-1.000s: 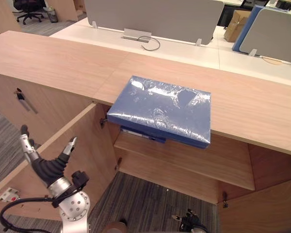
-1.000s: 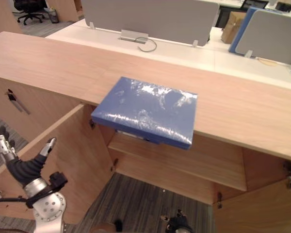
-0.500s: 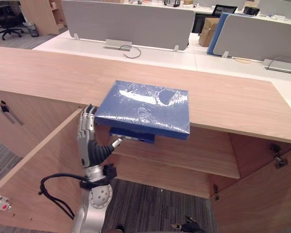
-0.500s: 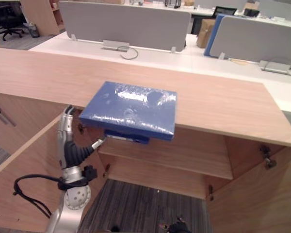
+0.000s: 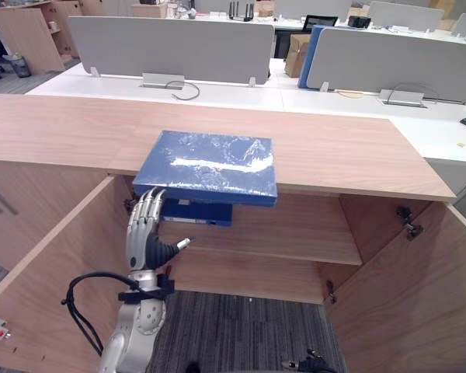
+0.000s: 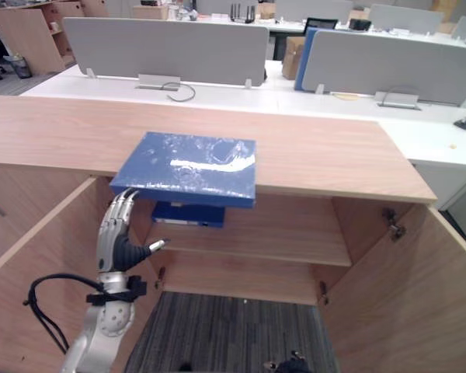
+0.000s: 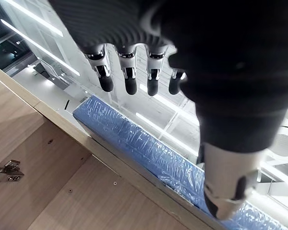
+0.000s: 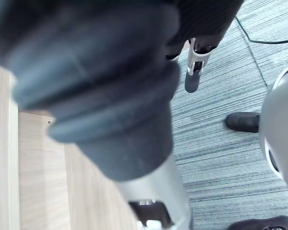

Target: Walk over to the cabinet, pick up the folder, carry it to the office cabinet, place the folder inside the office cabinet, then close the office cabinet door

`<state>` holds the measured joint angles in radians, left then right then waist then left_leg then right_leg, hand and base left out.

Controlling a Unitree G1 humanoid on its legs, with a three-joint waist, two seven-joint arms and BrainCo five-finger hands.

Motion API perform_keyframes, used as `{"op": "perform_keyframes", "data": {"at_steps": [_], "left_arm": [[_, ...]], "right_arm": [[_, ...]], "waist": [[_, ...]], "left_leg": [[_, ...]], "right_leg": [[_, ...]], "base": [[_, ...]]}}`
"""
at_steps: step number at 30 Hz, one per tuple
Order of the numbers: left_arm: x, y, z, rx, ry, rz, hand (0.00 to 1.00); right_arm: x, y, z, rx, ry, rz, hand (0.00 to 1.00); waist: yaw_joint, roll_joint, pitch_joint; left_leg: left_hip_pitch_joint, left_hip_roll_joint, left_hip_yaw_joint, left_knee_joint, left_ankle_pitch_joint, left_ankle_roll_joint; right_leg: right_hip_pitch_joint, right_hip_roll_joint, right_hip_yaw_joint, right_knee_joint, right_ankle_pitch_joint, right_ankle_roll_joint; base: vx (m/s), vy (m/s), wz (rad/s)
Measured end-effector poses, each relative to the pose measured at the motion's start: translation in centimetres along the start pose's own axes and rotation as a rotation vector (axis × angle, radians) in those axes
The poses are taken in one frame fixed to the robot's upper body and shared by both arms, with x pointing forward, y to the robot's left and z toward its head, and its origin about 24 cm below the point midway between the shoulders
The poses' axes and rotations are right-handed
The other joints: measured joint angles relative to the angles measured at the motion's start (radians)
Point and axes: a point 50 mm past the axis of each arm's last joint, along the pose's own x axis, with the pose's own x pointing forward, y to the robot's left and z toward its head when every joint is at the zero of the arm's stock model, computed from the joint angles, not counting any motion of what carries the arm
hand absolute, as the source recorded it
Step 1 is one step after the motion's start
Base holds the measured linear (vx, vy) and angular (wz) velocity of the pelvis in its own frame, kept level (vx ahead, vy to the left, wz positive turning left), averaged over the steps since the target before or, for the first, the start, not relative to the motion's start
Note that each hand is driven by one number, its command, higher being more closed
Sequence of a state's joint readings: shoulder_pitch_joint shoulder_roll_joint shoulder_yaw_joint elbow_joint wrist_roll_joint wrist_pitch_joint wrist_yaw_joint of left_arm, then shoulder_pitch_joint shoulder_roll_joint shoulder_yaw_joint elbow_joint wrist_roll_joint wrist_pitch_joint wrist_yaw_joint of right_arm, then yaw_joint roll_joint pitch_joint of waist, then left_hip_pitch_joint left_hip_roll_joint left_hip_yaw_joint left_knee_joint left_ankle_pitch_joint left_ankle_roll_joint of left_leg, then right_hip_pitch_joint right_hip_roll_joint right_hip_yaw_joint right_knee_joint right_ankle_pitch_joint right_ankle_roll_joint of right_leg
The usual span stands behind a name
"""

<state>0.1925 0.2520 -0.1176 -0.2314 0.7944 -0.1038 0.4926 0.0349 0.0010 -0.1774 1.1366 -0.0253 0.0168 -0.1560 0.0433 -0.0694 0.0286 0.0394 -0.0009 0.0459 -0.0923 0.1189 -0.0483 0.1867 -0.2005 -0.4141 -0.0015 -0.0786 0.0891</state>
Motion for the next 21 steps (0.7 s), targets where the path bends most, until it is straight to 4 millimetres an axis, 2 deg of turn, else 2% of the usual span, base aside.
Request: {"op": "perform_keyframes", "data": {"at_steps": [8, 12, 21], "left_arm": [[2.0, 1.2, -0.6, 0.106, -0.084, 0.021, 0.00], [2.8, 1.4, -0.6, 0.150, -0.121, 0.027, 0.00], [3.4, 1.3, -1.2, 0.239, -0.163, -0.007, 0.00]], "right_arm": [[0.1, -0.3, 0.1, 0.018, 0.002, -0.005, 0.00], [0.1, -0.4, 0.1, 0.001, -0.002, -0.009, 0.00], [0.2, -1.1, 0.1, 0.022, 0.003, -0.029, 0.00]], "waist": [[-0.006, -0.006, -0.003], [-0.024, -0.002, 0.000], [-0.035, 0.004, 0.005]], "left_leg": [[0.005, 0.004, 0.002, 0.005, 0.003, 0.004], [0.018, 0.012, 0.002, 0.004, -0.004, -0.005], [0.031, 0.019, 0.023, 0.000, -0.018, -0.009]], "right_leg": [[0.014, 0.011, 0.009, -0.031, 0.012, 0.005], [0.030, 0.021, 0.011, -0.043, 0.012, 0.003], [0.029, 0.025, 0.034, -0.048, 0.013, -0.002]], "base": [[0.05, -0.005, -0.05], [0.00, -0.003, -0.02], [-0.03, 0.022, -0.09]]}}
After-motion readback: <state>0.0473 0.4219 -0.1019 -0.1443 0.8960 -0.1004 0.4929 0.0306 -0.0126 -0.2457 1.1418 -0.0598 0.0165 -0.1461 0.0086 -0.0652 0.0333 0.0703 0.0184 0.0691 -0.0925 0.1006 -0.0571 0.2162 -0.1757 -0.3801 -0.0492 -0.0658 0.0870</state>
